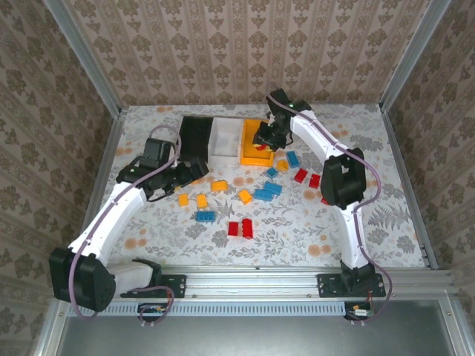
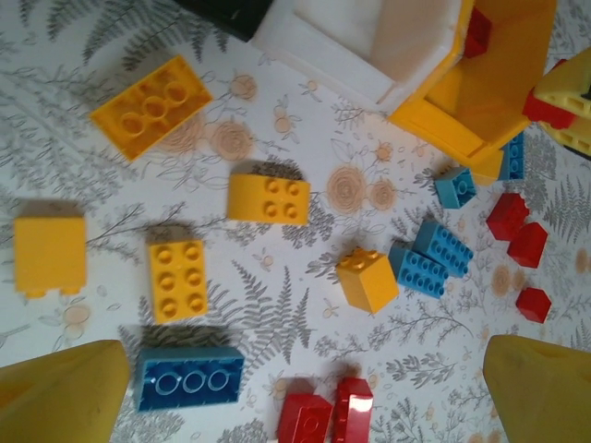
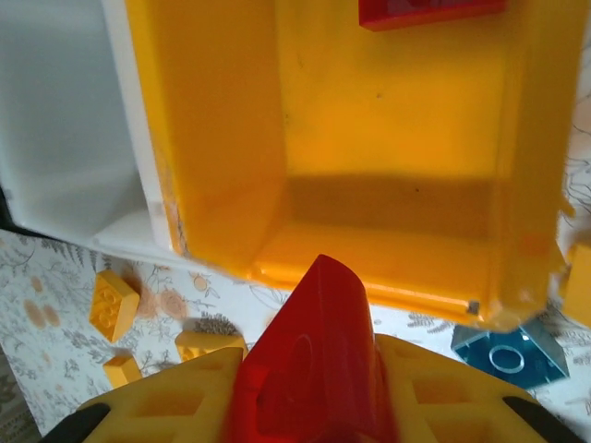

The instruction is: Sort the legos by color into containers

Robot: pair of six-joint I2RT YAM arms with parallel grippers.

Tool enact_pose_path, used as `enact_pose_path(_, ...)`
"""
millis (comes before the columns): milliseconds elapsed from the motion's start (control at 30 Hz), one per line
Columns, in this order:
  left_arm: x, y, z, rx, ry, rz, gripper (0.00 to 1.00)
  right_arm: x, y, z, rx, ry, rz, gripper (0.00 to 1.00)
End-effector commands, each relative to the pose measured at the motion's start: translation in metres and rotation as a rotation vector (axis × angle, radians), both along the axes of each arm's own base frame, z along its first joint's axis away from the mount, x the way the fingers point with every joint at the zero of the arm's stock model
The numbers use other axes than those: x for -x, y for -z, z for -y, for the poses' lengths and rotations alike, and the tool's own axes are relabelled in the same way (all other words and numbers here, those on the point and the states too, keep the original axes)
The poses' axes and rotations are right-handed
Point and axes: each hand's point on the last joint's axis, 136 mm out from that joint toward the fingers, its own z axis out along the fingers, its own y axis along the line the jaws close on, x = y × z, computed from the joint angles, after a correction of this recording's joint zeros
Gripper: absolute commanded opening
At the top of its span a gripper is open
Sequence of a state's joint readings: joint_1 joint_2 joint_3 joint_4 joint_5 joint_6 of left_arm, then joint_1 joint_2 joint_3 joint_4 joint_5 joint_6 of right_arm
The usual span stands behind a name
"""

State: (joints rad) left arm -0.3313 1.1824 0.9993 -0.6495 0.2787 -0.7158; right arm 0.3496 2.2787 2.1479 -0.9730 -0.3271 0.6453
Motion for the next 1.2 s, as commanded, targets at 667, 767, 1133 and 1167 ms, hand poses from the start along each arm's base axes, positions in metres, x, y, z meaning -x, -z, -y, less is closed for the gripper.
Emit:
enact_pose_path(667,-0.008,0.007,-0.007,0.025,-0.013,-0.034,1.00,0.020,-0.058,0.046,0.121,0.013,0.034,0.64)
enact_pose_path(767,-0.015,0.010,-0.001,0.033,0.003,-0.038,1.00,0.047,-0.050,0.101,0.182,0.104,-0.006,0.67)
enact_pose_path(1133,-0.034,0.019,0.035,0.044,0.106,-0.057,1.00,0.179,0.038,0.216,0.342,0.269,-0.326,0.75)
enact_pose_path(1167,-0.035,0.020,0.038,0.045,0.111,-0.060,1.00,0.183,0.045,0.217,0.341,0.272,-0.340,0.75)
